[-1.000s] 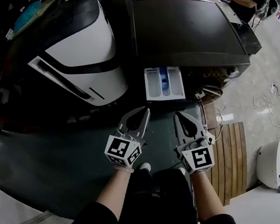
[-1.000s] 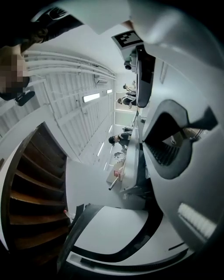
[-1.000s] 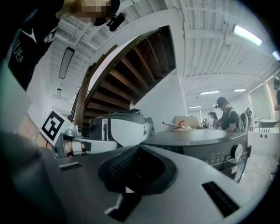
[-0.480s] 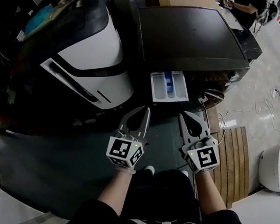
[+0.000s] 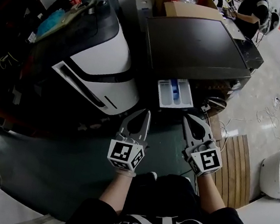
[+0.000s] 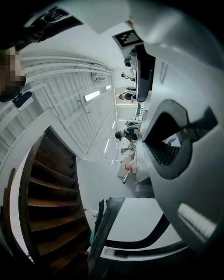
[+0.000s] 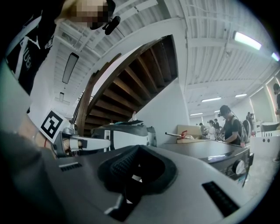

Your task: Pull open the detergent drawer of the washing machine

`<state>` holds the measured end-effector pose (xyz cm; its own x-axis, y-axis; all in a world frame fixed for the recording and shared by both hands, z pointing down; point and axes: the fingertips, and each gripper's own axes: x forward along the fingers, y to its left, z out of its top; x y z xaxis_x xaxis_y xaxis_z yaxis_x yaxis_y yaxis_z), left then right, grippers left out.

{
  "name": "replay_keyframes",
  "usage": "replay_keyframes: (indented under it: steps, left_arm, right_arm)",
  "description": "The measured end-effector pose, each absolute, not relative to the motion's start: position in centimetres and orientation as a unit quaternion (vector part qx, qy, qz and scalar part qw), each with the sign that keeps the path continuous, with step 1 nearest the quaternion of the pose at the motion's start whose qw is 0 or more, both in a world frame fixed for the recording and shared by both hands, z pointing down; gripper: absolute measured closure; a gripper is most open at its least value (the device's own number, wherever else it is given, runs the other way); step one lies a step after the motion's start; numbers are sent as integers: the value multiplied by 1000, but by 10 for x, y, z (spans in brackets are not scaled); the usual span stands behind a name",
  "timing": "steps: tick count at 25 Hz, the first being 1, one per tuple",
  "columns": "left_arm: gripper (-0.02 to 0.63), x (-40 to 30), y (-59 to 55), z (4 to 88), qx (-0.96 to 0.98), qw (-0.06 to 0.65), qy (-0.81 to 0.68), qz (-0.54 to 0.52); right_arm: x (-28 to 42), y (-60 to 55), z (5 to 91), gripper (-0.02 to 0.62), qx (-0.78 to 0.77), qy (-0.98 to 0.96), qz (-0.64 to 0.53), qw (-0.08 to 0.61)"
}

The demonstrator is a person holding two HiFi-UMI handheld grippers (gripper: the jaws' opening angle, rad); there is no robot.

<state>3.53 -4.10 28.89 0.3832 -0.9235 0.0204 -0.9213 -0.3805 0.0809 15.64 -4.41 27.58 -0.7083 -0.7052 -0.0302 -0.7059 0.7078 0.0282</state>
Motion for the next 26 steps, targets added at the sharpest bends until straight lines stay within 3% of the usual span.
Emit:
replay_keyframes:
  steps: [26]
  left_arm:
    - [597, 16, -28, 272, 834, 28, -550, -24]
  right_arm:
    - [142, -23, 261, 586, -405, 914, 27, 16]
